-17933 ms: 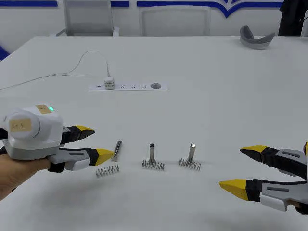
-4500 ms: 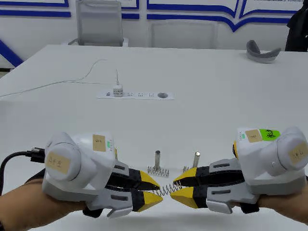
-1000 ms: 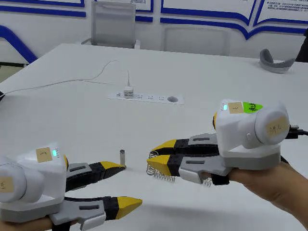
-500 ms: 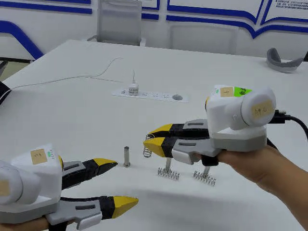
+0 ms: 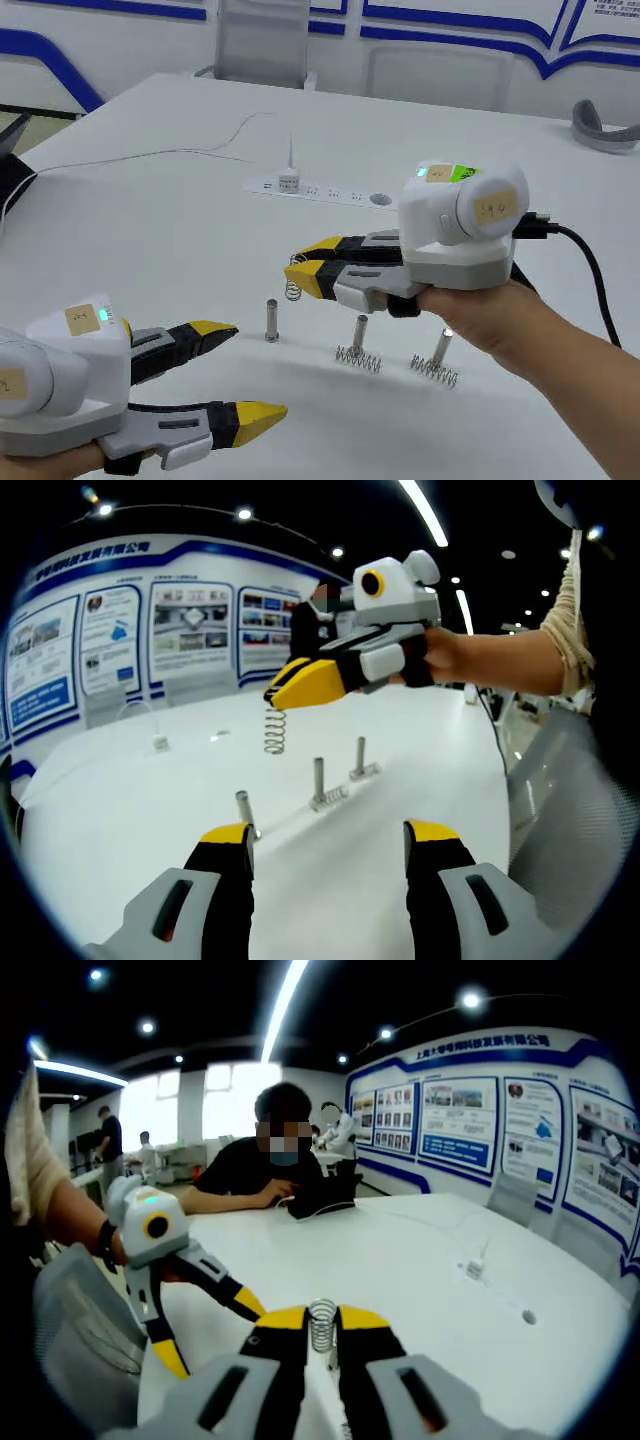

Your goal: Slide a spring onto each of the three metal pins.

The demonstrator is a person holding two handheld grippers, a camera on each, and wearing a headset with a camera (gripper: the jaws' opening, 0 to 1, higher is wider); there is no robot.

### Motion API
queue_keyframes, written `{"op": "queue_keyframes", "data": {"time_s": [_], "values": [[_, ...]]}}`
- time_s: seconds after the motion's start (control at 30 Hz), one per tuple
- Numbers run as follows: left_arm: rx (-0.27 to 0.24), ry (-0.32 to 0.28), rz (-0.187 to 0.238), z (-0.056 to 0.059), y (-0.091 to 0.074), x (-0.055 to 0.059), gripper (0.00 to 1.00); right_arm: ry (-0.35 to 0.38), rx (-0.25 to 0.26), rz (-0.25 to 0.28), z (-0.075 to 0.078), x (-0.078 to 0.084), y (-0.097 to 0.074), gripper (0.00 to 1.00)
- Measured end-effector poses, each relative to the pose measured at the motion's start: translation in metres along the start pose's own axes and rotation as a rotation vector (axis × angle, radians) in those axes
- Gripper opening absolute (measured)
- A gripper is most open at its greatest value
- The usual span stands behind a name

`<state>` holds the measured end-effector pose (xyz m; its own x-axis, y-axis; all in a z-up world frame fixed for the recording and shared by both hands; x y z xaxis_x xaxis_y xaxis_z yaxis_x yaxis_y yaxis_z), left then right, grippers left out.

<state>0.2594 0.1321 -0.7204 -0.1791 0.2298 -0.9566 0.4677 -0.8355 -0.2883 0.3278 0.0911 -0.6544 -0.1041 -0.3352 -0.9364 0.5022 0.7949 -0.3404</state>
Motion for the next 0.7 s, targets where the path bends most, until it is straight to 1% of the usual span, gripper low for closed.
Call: {"op": "queue_keyframes", "data": {"time_s": [0.1, 0.3, 0.47, 0.7], "values": [[-0.002, -0.003, -0.001, -0.001, -0.001, 0.001, 0.62, -0.002, 0.007, -0.003, 0.002, 0.002, 0.008, 0.12], [-0.007, -0.008, 0.001, -0.003, -0.001, 0.002, 0.63, 0.023, 0.032, -0.018, 0.008, 0.009, 0.024, 0.12], [-0.009, -0.007, 0.003, -0.004, -0.001, 0.001, 0.64, 0.033, 0.041, -0.029, 0.009, 0.015, 0.031, 0.12], [-0.012, -0.01, 0.002, -0.005, -0.001, 0.001, 0.66, 0.052, 0.046, -0.044, 0.013, 0.022, 0.036, 0.12]]}}
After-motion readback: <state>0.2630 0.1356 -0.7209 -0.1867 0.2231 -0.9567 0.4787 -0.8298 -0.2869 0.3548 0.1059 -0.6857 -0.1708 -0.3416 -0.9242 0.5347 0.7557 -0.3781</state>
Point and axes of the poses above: the centre of the closed fingertips' face, and the gripper's own axes: y roughly forward along the fingers, z roughly to its right, x roughly out of its underside, the point moved 2 cm from there along -y, roughly backward along the fingers, and after that the axes turned 4 degrees about x, right-handed, at the moved point
